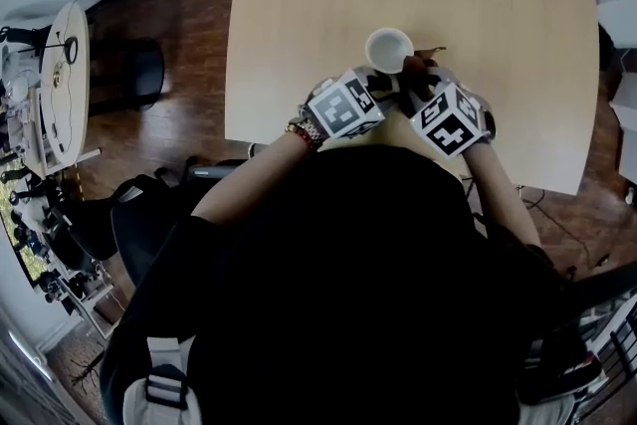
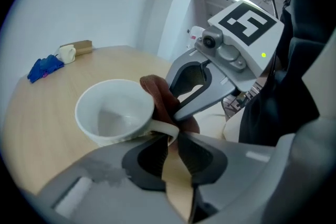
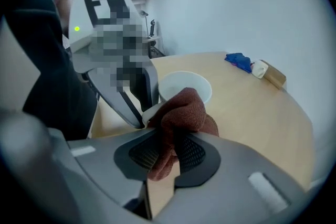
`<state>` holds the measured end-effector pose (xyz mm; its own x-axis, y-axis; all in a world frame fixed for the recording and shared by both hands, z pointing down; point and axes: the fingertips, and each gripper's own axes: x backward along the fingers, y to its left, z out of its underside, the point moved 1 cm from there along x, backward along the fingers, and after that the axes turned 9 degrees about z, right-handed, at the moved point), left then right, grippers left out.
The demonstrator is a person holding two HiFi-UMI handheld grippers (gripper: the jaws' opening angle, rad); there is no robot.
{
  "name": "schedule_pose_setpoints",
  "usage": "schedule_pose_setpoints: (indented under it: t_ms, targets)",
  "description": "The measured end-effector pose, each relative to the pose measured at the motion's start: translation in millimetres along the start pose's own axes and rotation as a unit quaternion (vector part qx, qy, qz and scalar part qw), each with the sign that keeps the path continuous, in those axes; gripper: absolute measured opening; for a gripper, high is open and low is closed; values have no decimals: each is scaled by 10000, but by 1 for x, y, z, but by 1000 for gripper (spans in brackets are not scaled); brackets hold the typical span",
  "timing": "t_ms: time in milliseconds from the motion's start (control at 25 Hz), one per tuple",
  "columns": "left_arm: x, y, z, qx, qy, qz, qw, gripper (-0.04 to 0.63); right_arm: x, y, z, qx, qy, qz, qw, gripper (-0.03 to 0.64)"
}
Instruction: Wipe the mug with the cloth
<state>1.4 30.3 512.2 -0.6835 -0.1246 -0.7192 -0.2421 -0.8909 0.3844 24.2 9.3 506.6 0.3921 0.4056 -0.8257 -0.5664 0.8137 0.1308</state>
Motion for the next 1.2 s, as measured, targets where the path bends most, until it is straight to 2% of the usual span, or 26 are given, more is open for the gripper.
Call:
schedule_pose_setpoints:
  t_ms: [240,360,640,760,960,1200]
  targets:
    - [0,1,-1,-16,-63,0,10000,61,-33,6,19,414,531,49,9977,71]
    - [1,1,-3,-26,-102,-18,9999,60,-34,6,19,337,501,12,9982,71]
    - [-1,1,-5,-26,-93,-51,9999,58,22,3,-5,94,-594,-233,9979,67]
    - [-1,0,-3,-57,-91,-40,9999,58,29,6,-9,123,-780,-240,9966,67]
    - [-10,0,-2,-180,-229,179,9994,58,3,12,-5,485,-551,-185,9971,67]
    - [-3,0,-1,-136,-84,122,9998,57,-26,15,12,642,-217,-132,9976,67]
